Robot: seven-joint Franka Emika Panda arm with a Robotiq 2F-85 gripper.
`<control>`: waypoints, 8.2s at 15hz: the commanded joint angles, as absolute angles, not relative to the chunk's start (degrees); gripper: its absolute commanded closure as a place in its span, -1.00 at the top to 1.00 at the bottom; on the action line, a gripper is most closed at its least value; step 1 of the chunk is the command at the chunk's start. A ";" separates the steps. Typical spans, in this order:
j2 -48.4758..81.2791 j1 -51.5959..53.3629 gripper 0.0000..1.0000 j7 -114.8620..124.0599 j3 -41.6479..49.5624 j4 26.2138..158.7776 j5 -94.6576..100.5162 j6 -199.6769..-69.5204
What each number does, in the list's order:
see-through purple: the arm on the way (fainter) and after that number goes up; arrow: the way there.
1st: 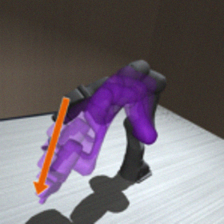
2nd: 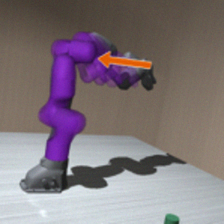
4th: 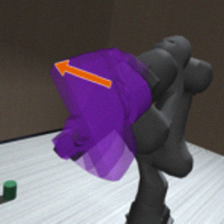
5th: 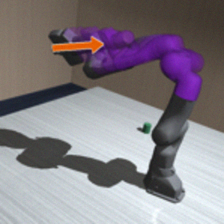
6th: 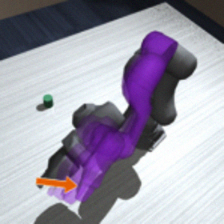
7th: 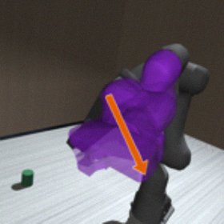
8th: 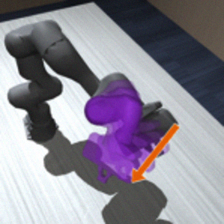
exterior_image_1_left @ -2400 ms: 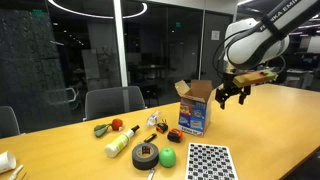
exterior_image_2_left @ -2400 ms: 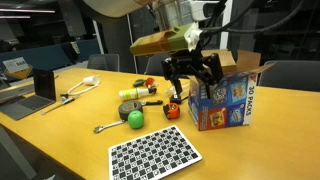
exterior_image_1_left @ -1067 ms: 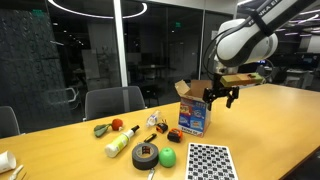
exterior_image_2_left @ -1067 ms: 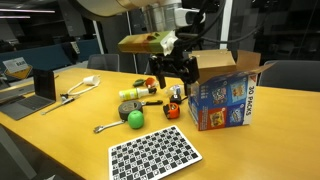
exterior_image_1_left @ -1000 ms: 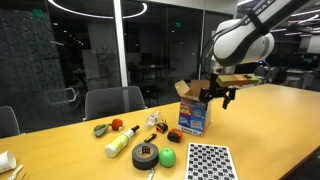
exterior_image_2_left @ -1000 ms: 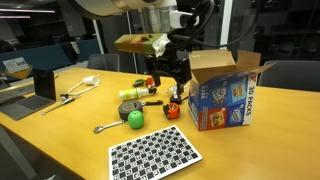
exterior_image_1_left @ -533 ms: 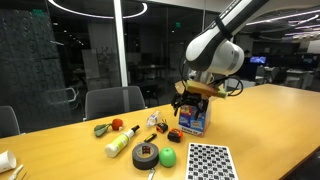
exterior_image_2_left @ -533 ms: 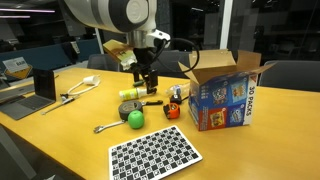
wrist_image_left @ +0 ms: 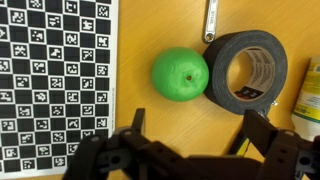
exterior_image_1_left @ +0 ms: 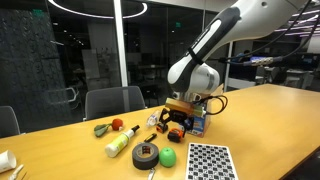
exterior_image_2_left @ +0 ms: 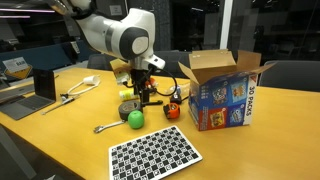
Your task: Put the green plushy in the box
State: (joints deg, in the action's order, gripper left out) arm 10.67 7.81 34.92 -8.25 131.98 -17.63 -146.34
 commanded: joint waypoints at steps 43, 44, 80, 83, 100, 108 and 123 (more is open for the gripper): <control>31.61 10.45 0.20 33.18 -4.04 115.20 -18.85 -132.30; 31.04 10.45 0.19 33.33 -3.77 115.29 -18.37 -131.82; 12.53 -1.17 0.19 39.20 4.13 104.74 18.89 -133.19; 16.69 -1.11 0.19 38.37 4.91 104.54 16.35 -136.00; 8.24 3.42 1.00 36.79 5.44 96.75 18.94 -115.52; -11.48 5.38 1.00 26.97 -3.08 109.39 0.01 -110.11; -27.79 4.27 1.00 5.20 -2.99 133.87 -9.87 -99.46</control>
